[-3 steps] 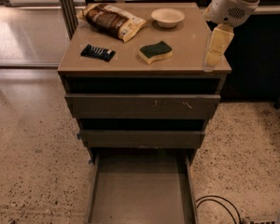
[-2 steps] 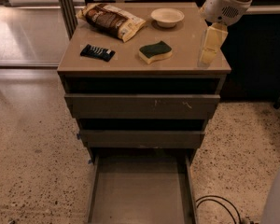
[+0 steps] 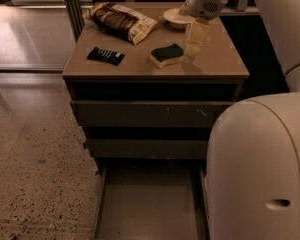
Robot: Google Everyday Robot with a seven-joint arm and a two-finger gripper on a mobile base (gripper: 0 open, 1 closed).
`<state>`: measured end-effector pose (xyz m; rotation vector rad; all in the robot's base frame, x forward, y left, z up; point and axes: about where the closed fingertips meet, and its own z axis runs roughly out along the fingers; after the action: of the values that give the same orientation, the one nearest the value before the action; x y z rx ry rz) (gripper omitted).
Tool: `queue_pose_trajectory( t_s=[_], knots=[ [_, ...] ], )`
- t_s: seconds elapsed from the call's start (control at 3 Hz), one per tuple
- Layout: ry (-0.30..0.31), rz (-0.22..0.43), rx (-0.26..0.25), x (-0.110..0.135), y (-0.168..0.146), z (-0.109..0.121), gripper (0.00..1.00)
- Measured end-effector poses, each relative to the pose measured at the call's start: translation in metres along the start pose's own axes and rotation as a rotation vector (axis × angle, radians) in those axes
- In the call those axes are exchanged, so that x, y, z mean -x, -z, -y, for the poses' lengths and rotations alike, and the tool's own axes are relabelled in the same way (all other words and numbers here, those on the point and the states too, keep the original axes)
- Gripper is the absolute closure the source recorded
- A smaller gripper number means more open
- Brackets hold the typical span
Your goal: Place sponge into bottom drawer
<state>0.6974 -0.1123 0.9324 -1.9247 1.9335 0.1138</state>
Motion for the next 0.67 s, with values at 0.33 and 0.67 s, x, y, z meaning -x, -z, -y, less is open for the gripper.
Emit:
queue_pose_trajectory(
  t_s=[0.33,0.67],
  knots=[
    [0.059,0.042,-0.001,0.041,-0.028,0.026,0.0],
    [0.059,0.059,-0.04,0.046,-0.029,0.038,0.0]
  ],
)
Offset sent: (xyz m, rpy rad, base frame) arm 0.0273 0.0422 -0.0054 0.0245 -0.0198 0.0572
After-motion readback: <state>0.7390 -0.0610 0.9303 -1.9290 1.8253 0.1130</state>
